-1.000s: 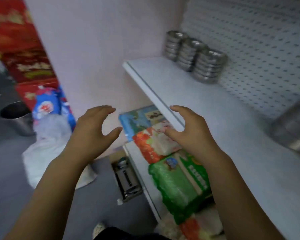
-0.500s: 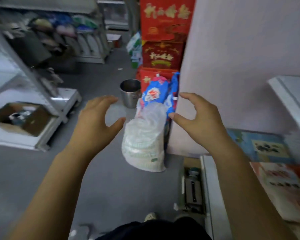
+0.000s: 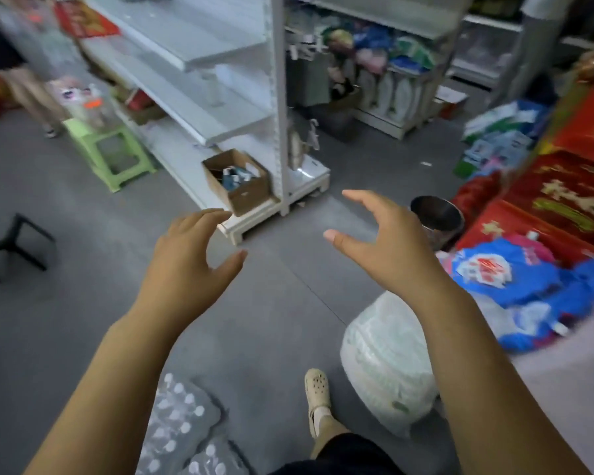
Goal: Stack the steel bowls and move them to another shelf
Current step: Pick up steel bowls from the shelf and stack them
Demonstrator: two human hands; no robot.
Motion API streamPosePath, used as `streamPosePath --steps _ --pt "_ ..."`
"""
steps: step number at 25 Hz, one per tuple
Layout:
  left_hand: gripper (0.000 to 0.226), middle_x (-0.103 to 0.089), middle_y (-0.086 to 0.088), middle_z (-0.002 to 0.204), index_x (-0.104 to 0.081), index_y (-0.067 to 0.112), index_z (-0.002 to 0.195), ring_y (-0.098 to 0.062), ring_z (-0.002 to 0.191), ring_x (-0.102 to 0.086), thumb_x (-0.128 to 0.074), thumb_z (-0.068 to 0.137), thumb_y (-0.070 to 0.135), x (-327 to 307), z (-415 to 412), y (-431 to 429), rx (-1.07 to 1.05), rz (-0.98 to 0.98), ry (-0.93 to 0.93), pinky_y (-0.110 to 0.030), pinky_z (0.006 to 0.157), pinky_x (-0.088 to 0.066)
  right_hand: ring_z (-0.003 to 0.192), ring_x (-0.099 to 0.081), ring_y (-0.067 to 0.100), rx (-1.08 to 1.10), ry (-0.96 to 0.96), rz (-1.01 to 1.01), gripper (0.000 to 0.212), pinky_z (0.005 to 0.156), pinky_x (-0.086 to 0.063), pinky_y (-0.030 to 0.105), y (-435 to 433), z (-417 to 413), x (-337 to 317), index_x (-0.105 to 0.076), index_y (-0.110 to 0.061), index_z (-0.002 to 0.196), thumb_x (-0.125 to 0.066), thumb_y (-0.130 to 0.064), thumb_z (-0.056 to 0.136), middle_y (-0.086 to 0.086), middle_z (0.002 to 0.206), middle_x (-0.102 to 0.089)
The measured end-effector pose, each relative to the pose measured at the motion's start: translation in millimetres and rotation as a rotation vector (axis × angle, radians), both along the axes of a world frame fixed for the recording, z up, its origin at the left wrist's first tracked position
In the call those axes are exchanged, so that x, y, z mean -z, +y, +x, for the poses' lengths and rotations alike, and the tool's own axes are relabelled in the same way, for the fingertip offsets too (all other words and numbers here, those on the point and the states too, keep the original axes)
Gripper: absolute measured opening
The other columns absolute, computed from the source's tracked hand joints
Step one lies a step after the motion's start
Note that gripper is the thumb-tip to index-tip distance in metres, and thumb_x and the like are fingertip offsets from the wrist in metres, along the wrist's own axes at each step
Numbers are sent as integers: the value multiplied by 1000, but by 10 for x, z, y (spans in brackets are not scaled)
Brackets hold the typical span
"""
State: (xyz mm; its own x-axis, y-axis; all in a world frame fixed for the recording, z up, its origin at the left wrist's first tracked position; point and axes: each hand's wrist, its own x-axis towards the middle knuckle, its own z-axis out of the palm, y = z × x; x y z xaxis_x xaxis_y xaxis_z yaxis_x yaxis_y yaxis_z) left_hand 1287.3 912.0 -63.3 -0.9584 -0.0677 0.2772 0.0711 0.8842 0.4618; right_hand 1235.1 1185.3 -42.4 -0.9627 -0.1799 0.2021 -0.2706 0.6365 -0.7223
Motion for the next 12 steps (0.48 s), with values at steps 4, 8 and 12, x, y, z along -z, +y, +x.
streamPosePath --steps 4,8,12 --pt "58 -57 0 144 -53 20 143 -21 137 -47 -72 91 38 -20 -614 -213 -155 22 27 -41 112 -39 122 -47 -7 -188 5 15 60 83 -25 -12 -374 -969 -49 -59 -30 142 -82 -40 87 -15 141 -58" --pt "59 -54 2 147 -51 21 145 -20 140 -45 -71 92 38 -131 -1223 -396 -281 28 42 -43 115 -39 109 -36 -17 -323 20 23 59 78 -25 -12 -753 -1865 -176 -59 -29 143 -81 -37 89 -12 141 -58" --pt "59 -53 4 148 -50 22 146 -19 141 -42 -70 93 39 -195 -1595 -748 -396 21 36 -48 116 -38 116 -43 -9 -455 0 42 59 84 -25 -6 -1326 -2486 -193 -58 -28 143 -80 -38 89 -15 139 -57"
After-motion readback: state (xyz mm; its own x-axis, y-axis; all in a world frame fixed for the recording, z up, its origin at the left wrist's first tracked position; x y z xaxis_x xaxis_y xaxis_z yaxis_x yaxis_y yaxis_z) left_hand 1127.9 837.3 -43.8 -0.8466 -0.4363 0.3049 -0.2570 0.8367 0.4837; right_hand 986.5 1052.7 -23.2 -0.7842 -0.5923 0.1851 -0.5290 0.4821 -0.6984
